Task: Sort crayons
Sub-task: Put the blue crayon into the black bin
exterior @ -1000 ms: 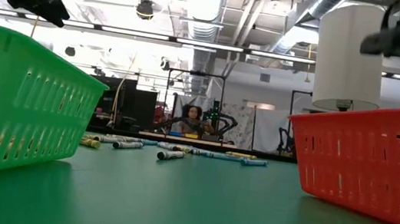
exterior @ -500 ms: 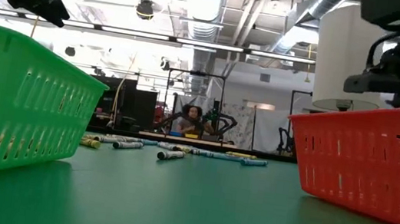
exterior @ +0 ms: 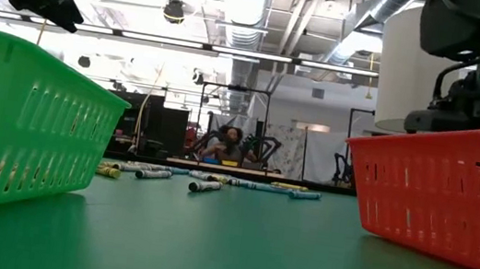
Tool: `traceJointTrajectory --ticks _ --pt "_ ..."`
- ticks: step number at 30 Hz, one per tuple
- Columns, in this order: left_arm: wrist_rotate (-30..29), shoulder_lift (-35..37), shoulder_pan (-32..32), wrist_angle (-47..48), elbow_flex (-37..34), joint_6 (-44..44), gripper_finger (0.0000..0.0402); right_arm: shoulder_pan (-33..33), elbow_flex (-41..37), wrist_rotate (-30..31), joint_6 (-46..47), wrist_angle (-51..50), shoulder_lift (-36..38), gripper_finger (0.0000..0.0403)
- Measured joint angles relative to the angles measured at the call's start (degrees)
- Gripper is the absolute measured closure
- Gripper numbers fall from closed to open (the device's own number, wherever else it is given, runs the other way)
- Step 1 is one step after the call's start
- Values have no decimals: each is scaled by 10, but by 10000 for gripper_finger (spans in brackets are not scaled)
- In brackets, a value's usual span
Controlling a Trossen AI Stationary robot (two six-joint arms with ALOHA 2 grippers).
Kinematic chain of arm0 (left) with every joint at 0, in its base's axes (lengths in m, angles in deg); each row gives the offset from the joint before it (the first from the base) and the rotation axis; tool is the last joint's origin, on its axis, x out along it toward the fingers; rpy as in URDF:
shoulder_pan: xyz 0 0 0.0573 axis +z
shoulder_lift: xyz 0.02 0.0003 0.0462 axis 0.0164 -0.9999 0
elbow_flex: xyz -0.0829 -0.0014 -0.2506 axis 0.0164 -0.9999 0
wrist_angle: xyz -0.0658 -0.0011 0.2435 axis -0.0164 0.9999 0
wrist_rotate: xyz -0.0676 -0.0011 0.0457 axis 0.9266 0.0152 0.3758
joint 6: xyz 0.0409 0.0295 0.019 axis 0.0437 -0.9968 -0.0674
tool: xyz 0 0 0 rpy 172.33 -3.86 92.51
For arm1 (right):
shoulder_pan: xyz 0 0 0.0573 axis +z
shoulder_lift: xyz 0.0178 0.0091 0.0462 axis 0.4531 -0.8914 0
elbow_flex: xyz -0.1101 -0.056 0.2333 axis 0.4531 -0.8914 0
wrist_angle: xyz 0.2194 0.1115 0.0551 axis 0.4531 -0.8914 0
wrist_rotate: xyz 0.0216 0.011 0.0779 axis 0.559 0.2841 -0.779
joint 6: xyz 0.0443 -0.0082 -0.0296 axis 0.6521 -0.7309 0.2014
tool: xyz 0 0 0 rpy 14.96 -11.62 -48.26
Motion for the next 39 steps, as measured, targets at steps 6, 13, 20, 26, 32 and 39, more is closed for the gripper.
traceJointTrajectory --ticks 6,13,20,26,32,39 --pt "0 0 0 0 0 0 178 1 0 0 -9 0 0 363" --pt "0 0 0 0 0 0 178 1 0 0 -11 0 0 336" --pt "0 0 0 0 0 0 178 1 0 0 -17 -1 0 334" --pt "0 0 0 0 0 0 178 1 9 0 -30 -5 0 334" --pt "0 0 0 0 0 0 178 1 60 6 -60 -61 0 334" --pt "0 0 0 0 0 0 178 -8 168 30 -130 -174 0 334"
